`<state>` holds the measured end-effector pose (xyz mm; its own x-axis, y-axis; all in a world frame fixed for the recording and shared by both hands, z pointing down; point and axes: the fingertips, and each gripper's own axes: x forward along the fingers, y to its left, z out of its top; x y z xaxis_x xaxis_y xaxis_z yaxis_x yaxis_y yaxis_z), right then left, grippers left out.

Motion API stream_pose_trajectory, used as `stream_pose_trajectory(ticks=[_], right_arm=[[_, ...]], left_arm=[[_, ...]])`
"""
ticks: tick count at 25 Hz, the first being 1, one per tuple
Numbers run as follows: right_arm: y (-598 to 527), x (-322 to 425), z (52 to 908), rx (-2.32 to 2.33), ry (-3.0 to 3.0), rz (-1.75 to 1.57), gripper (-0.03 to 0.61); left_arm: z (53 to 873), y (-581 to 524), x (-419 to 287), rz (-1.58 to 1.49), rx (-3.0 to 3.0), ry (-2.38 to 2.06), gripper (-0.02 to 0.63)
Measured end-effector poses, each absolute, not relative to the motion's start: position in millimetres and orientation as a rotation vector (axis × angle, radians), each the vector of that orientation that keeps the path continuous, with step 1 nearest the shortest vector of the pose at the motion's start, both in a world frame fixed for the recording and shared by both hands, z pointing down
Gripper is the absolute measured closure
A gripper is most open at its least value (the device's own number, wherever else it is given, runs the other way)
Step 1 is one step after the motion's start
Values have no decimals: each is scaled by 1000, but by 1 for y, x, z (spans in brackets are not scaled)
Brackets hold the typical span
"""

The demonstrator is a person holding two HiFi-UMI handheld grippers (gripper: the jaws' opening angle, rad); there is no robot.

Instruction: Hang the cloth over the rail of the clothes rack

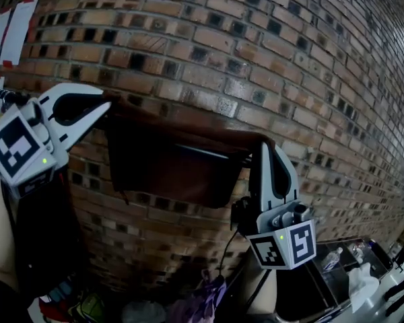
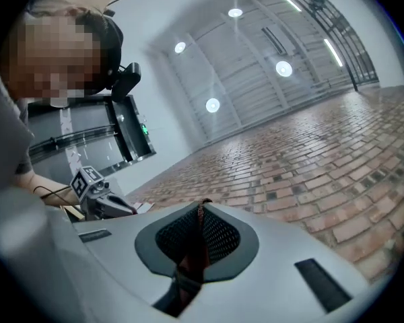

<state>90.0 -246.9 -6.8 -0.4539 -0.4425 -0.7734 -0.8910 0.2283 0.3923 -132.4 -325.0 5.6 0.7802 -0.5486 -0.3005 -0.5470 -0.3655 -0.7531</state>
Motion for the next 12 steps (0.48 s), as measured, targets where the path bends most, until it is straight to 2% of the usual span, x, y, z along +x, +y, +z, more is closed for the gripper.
stream_pose_trajectory(ticks=[12], right_arm=[[-265, 80, 82, -1184, 2121, 1064, 557]], left_arm=[[90, -329, -151, 132, -2014, 999, 589]])
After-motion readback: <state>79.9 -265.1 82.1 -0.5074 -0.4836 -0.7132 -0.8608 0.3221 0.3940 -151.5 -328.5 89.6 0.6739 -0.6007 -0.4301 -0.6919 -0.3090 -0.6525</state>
